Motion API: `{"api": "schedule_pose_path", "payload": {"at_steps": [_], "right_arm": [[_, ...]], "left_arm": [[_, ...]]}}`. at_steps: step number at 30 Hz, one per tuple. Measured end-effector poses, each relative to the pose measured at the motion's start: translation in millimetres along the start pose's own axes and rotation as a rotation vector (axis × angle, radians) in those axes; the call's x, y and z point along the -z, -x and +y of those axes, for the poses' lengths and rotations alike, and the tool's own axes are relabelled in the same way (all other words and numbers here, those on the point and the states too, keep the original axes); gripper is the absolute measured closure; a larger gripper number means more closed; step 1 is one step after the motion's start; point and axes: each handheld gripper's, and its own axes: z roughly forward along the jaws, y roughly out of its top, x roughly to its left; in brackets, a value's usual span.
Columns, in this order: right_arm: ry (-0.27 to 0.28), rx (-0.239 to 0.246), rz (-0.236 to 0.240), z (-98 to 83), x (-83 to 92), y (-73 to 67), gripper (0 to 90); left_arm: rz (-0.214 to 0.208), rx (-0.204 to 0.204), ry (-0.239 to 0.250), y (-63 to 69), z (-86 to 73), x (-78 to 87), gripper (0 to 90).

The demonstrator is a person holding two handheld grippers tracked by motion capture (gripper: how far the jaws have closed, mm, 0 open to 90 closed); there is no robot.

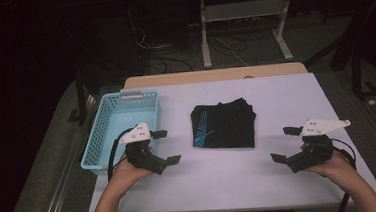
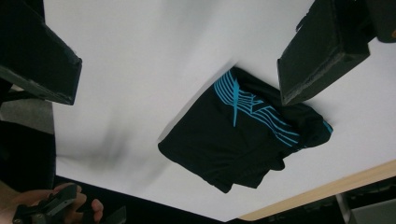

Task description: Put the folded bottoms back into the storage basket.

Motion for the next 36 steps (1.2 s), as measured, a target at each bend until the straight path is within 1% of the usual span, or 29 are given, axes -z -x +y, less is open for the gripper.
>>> {"api": "schedule_pose_path", "payload": {"at_steps": [4, 9, 11, 14, 15, 21, 24, 29, 36], "right_arm": [[0.008, -0.003, 0.007, 1.6, -0.6, -0.3, 0.0], [0.006, 0.002, 0.014, 3.8, -3.3, -1.6, 0.0], [0.000, 0.011, 0.023, 5.3, -6.3, -3.1, 0.0], [-0.002, 0.013, 0.025, 5.9, -8.4, -3.5, 0.0], [-0.003, 0.020, 0.026, 6.6, -9.7, -3.8, 0.0], [-0.001, 0.008, 0.037, 8.8, -14.4, -4.1, 0.0], [-0.005, 0.004, 0.049, 10.8, -18.6, -3.5, 0.0], [-0.008, 0.006, 0.050, 13.8, -22.2, -3.9, 0.0], [0.004, 0.001, 0.055, 19.2, -25.0, -2.2, 0.0]], "left_arm": [[-0.009, 0.013, 0.012, -1.7, -0.7, 1.0, 0.0], [-0.002, 0.007, 0.013, -1.5, -1.1, 0.5, 0.0], [-0.004, 0.004, 0.007, -1.1, -1.0, 0.0, 0.0], [-0.004, 0.009, 0.011, -1.5, -1.1, 0.2, 0.0], [-0.006, 0.011, 0.014, -1.5, -1.3, 0.5, 0.0], [-0.011, 0.003, 0.008, -1.1, -1.2, 0.2, 0.0], [-0.015, 0.007, 0.010, -1.7, -1.2, 0.3, 0.0], [-0.015, 0.009, 0.009, -1.9, -1.1, 0.2, 0.0], [-0.018, 0.013, 0.009, -2.3, -1.0, 0.3, 0.0]]}}
